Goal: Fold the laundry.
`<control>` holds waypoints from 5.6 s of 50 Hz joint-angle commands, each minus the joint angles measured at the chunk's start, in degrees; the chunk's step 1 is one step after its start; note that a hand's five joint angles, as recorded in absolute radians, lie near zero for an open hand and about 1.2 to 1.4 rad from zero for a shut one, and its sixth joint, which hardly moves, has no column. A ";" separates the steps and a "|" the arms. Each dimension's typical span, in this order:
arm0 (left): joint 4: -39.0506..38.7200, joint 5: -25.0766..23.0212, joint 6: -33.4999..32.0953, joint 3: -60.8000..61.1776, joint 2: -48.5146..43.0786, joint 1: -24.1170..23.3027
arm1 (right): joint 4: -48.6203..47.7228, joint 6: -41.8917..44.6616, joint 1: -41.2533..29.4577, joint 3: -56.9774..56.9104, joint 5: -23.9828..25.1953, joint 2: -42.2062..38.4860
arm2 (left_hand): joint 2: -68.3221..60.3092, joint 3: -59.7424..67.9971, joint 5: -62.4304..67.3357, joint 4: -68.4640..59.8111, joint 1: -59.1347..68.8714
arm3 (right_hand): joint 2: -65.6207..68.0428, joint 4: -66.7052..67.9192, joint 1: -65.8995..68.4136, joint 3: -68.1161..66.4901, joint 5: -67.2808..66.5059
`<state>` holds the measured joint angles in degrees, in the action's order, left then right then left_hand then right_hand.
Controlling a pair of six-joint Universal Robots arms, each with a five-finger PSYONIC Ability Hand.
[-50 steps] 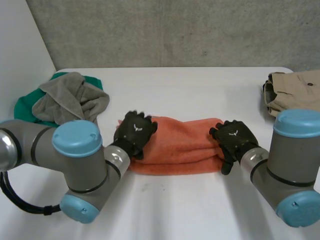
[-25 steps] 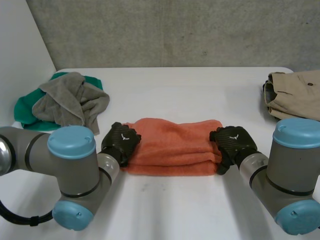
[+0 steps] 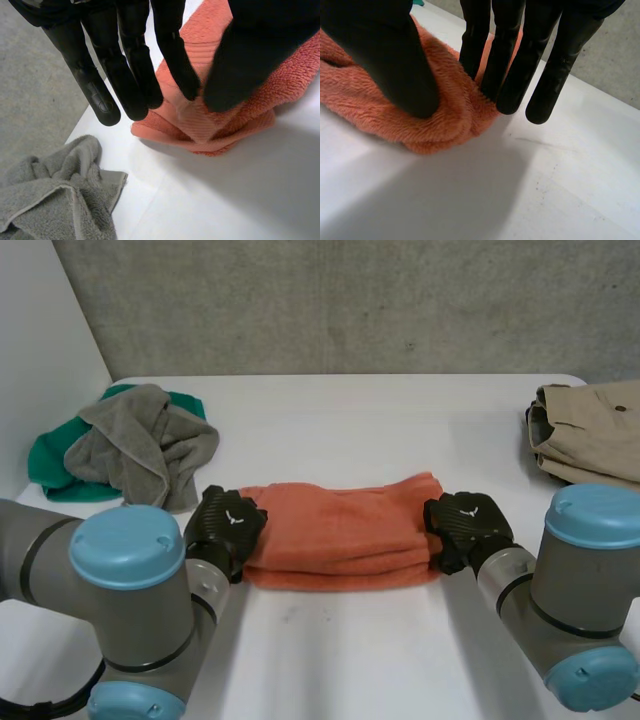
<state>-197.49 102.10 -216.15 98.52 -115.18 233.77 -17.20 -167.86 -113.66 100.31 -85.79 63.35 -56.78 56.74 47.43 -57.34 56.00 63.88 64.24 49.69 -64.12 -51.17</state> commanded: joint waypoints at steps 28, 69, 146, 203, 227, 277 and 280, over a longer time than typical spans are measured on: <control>-0.43 -0.50 1.26 4.40 14.28 4.50 | 4.98 29.70 -5.78 -12.06 7.39 7.15 | 42.70 -42.65 -43.35 43.26 -41.91 | 16.12 15.76 30.31 -15.88 -18.83; 2.37 -8.23 17.70 -26.35 -10.05 -4.28 | 18.86 -9.94 0.01 -21.02 4.84 1.62 | 43.20 -43.16 -43.86 43.76 -42.42 | -53.88 -54.24 -39.69 54.12 51.17; 26.11 -43.83 15.59 -18.71 9.71 10.13 | -14.71 8.86 -17.48 -3.71 -6.59 -9.64 | 42.70 -42.66 -43.35 43.26 -41.91 | -53.88 -54.24 -39.69 54.12 51.17; 23.65 -43.91 21.56 -17.40 16.83 13.56 | -12.77 14.32 -0.08 -30.09 8.18 -15.00 | 41.02 -40.97 -41.67 41.58 -40.23 | 16.12 15.76 30.31 -15.88 -18.83; 23.21 -43.83 21.65 -17.13 16.74 13.65 | -13.48 14.14 4.56 -46.16 6.42 -15.62 | 40.18 -40.13 -40.83 40.73 -39.39 | 16.12 15.76 30.31 -15.88 -18.83; 21.62 -42.07 21.74 -16.51 17.01 10.31 | -27.72 17.13 45.36 -28.86 31.13 -16.42 | 40.01 -39.96 -40.66 40.57 -39.22 | -53.88 -54.24 -39.69 54.12 51.17; 21.63 -42.07 21.74 -16.60 17.10 10.31 | -24.66 17.39 46.15 -26.58 27.36 -12.48 | 40.01 -39.96 -40.66 40.57 -39.22 | -53.88 -54.24 -39.69 54.12 51.17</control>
<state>-175.90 60.03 -194.41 82.24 -98.21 244.06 -45.24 -150.59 -68.42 69.59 -52.13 43.27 -13.44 13.51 3.07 -12.98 13.06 12.82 13.28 11.28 -12.20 -3.57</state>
